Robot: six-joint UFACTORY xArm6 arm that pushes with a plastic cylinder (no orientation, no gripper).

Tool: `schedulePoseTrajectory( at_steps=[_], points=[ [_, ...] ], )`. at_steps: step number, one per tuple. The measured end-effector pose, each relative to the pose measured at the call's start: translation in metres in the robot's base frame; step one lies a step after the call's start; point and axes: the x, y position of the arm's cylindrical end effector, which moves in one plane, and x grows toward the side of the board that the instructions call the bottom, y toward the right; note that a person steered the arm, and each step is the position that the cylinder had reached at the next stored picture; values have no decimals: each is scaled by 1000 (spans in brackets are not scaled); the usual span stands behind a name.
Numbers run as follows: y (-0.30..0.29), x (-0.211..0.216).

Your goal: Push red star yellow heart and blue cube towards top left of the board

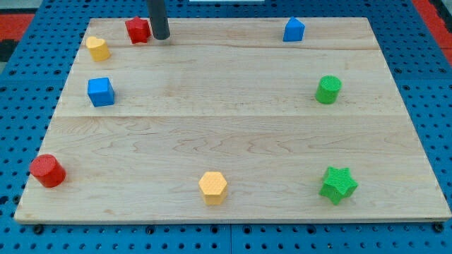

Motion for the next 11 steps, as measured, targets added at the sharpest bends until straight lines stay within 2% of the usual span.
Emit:
schedulePoseTrajectory(
  at_steps=[2,3,4,5,6,7,8,9,10,11],
  points=[
    [-110,1],
    [-62,20],
    [-69,59],
    [-111,69],
    [-111,72],
    [-9,91],
    [32,152],
    [-34,187],
    [-90,166],
    [-126,163]
  ],
)
